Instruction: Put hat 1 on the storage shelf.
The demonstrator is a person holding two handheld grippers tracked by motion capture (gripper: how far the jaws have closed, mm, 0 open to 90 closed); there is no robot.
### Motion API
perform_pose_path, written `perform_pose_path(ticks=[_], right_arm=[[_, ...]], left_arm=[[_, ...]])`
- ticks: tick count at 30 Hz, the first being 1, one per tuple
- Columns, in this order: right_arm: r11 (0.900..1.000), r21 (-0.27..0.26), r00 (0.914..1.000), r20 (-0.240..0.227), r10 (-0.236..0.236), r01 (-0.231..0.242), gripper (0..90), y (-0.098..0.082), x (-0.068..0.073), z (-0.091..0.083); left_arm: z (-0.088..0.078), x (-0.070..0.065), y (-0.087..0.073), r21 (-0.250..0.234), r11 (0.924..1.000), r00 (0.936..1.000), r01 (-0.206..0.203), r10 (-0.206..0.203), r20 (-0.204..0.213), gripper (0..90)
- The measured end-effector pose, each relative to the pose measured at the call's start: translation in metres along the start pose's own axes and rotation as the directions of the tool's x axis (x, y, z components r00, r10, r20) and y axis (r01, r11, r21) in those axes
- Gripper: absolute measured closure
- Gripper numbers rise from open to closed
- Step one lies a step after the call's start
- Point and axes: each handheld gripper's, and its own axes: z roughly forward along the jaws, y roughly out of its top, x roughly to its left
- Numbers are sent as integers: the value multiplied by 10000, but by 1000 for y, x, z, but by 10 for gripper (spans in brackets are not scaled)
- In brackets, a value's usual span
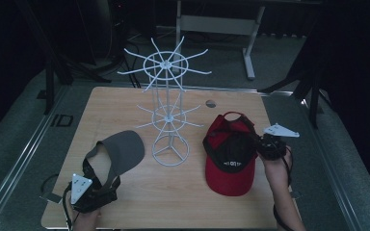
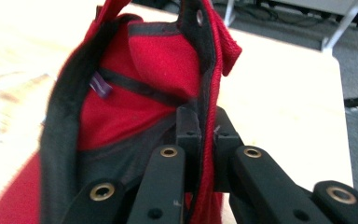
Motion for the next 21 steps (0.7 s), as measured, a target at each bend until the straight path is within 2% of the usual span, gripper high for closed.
perform_pose_path(ticks=[6,7,10,12,14,17,19,21], right_arm=[[9976,-683,9997,-229,94,-109,859,16,4,-25],[9976,-683,9997,-229,94,-109,859,16,4,-25],[9942,-1073,9995,-324,21,-56,859,24,6,-40],[9927,-1205,9992,-393,12,-60,859,27,7,-46],[9914,-1304,9994,-341,4,-49,859,29,7,-51],[9903,-1386,9993,-383,27,-80,859,30,6,-57],[9890,-1473,9989,-461,60,-127,859,30,6,-61],[9879,-1545,9988,-481,51,-125,859,30,6,-65]], left_arm=[[-2,-2,2,68,10000,9999,-58,57,130,22],[-2,-2,2,68,10000,9999,-58,57,130,23],[-6,-6,6,-24,9999,9992,-118,119,379,23],[-7,-9,9,-5,9994,9976,-358,357,586,23],[-7,-13,12,115,9979,9944,-643,631,849,23],[-10,-22,19,54,9975,9874,-706,691,1423,25],[-12,-27,25,-46,9970,9833,-777,774,1646,25],[-15,-34,33,-198,9963,9758,-837,860,2008,25]])
